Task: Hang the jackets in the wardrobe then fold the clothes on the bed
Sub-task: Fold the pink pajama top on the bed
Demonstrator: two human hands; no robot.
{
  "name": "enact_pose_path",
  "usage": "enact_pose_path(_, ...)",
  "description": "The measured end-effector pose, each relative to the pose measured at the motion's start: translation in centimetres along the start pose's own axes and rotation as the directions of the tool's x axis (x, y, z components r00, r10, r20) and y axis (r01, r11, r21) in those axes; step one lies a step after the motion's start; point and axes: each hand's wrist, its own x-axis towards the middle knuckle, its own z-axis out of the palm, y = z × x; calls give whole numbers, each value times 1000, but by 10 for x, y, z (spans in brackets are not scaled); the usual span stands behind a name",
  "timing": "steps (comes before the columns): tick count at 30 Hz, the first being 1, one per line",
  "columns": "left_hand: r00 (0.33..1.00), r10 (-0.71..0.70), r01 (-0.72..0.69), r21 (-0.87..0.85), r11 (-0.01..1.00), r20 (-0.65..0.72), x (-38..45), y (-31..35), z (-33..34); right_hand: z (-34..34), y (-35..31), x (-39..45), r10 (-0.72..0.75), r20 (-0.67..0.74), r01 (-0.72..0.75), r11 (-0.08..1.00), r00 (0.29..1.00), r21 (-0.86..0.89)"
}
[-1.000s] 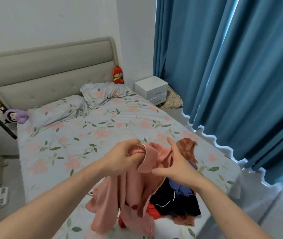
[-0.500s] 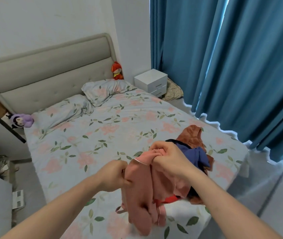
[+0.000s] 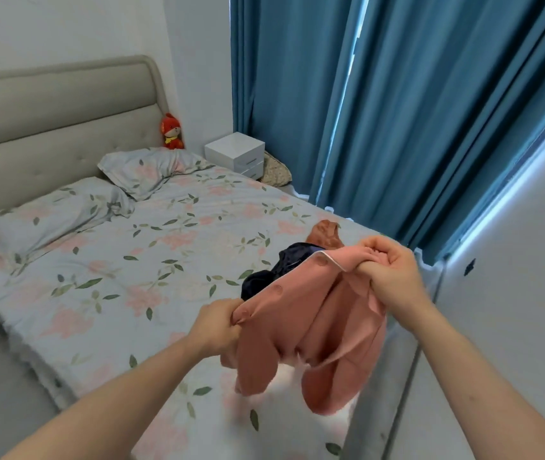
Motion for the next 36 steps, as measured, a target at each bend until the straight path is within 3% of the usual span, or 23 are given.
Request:
enact_pose_path(2, 999, -17, 13, 110, 994, 30, -9, -22, -22, -10, -4, -17, 9, -85, -12, 999, 996, -30)
enact_pose_path(9, 994, 4, -15, 104, 995, 106, -40, -52, -85, -33, 21, -57, 59, -177, -90, 981, 983, -172)
enact_pose_path(15, 985, -16, 38, 126, 991, -173, -82, -60, -100, -25, 34, -74, 243, -60, -249, 957, 968, -149)
enact_pose_path(18, 968, 9, 41, 197, 980, -250, -96, -67, -109, -18, 28, -79, 274, -8, -270, 944, 962, -192)
enact_pose_path(22, 954, -20, 55, 110, 992, -300, -98, -74, -135, -15, 12, -83, 274, -4, -270, 942, 962, -201)
enact_pose_path(28, 984, -6, 57, 280, 958, -180, -84, -96, -166, 37, -28, -100, 378, 151, -377, 925, 913, -40)
enact_pose_path(32, 984, -54, -15, 384, 923, 169, -72, -119, -168, 115, -63, -106, 364, 279, -393, 918, 889, 56)
enact_pose_path(34, 953, -5, -101, 334, 937, 302, -72, -123, -164, 151, -79, -105, 352, 294, -389, 918, 889, 76)
enact_pose_path(36, 923, 135, -187, 111, 976, 361, -78, -113, -165, 182, -88, -103, 350, 315, -379, 925, 883, 36)
